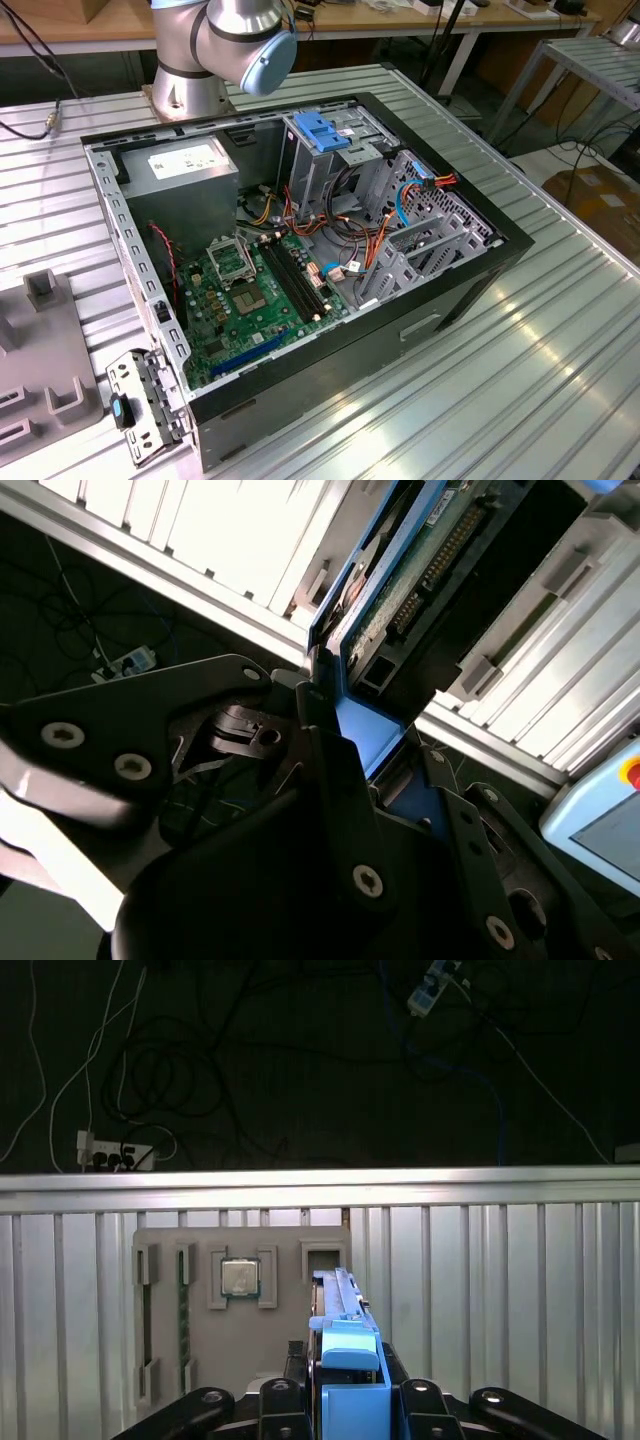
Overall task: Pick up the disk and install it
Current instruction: 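Pick up the disk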
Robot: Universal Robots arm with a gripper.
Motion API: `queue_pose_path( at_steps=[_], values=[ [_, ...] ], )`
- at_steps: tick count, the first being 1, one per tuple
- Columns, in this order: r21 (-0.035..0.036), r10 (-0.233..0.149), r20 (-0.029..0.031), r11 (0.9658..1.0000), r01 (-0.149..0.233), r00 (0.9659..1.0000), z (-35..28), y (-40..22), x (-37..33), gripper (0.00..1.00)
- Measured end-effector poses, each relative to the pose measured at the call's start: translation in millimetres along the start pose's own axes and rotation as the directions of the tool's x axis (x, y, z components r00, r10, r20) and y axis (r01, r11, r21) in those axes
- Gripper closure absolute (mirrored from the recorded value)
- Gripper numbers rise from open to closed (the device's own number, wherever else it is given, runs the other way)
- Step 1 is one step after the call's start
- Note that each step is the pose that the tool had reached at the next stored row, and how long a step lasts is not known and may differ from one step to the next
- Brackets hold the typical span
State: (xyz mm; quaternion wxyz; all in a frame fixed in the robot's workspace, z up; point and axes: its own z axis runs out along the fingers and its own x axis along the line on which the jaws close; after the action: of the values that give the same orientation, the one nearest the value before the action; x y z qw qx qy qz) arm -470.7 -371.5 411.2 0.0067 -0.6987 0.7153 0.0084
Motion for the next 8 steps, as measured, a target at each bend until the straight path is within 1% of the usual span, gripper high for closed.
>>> queue_pose_path(
  at_steps=[8],
  values=[
    [0.0001,0.0,-0.0002,1.0,0.0,1.0,-6.0,0.0,-0.1,0.63]
  ],
)
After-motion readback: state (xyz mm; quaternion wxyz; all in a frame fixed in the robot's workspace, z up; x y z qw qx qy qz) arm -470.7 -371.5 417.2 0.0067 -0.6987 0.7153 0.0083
